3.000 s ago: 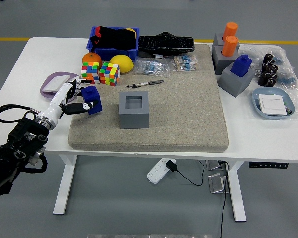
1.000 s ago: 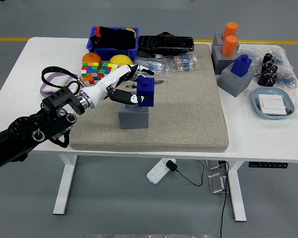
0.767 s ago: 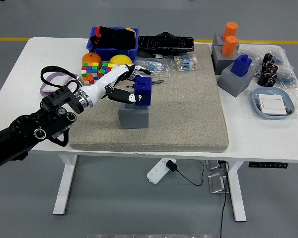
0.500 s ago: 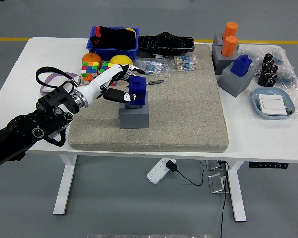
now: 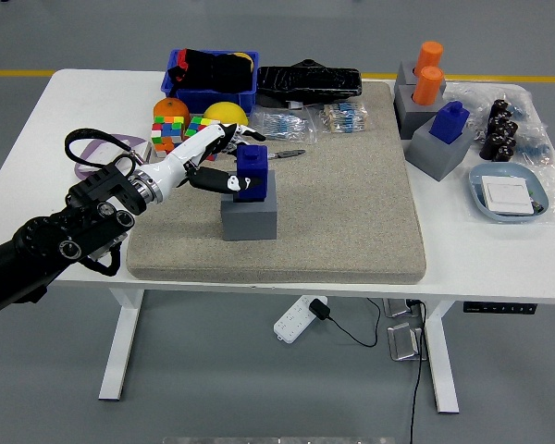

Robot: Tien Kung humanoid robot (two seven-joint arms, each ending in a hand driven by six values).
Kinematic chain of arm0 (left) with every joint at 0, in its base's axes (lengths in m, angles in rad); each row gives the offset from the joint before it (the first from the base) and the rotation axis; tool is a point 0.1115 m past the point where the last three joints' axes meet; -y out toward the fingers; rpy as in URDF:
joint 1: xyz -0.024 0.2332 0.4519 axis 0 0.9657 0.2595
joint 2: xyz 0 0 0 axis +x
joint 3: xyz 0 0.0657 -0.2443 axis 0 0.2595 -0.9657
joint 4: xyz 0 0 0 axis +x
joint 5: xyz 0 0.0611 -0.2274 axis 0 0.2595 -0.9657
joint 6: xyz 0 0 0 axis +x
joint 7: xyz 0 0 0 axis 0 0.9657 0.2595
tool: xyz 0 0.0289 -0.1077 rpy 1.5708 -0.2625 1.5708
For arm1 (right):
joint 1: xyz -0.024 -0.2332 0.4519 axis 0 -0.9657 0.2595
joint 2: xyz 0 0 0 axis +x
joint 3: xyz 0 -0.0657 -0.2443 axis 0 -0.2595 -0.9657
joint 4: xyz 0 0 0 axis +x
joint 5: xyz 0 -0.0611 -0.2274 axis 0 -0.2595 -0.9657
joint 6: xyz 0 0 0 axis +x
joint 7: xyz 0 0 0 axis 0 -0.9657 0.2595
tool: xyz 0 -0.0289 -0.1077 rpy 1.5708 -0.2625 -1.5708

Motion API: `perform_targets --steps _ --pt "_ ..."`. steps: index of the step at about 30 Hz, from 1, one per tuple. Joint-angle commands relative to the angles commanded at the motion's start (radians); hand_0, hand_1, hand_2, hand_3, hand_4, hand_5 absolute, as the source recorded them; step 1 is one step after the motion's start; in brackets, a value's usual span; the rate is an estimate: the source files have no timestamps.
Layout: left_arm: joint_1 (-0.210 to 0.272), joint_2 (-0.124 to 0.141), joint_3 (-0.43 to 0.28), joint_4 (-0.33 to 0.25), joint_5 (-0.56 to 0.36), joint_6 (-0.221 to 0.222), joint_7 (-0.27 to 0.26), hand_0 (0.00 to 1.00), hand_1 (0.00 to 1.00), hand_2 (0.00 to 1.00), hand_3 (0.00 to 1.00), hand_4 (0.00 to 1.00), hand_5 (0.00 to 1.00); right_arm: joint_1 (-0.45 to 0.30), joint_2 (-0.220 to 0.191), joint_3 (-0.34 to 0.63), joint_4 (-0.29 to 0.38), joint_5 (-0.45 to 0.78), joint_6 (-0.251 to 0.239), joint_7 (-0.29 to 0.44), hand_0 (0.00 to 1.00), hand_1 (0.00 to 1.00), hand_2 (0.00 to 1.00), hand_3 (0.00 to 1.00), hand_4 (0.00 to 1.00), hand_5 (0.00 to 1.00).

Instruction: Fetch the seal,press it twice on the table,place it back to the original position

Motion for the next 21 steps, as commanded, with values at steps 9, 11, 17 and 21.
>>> perform_targets --steps 9,11,17,21 --pt "0.003 -0.002 0.009 0.003 0.003 0.002 -0.002 0.675 0.434 0.356 0.757 0.619 0.002 0.0 0.001 0.003 0.0 -0.001 0.0 0.0 0.775 0.686 0.68 0.623 0.82 0.506" --pt "0.004 -0.002 0.011 0.003 0.003 0.002 -0.002 0.675 0.434 0.356 0.757 0.619 0.002 0.0 0.002 0.002 0.0 -0.001 0.0 0.0 0.775 0.686 0.68 0.623 0.82 0.506" --pt "0.005 -0.004 0.016 0.007 0.007 0.005 -0.006 0.675 0.434 0.357 0.755 0.619 0.002 0.0 0.001 0.0 0.0 0.0 0.0 0.0 0.774 0.686 0.681 0.623 0.82 0.505" --pt "0.006 -0.003 0.024 0.013 0.004 0.006 -0.008 0.675 0.437 0.358 0.756 0.619 0.002 0.0 0.0 -0.002 -0.001 -0.001 0.0 0.001 0.774 0.686 0.681 0.624 0.82 0.506"
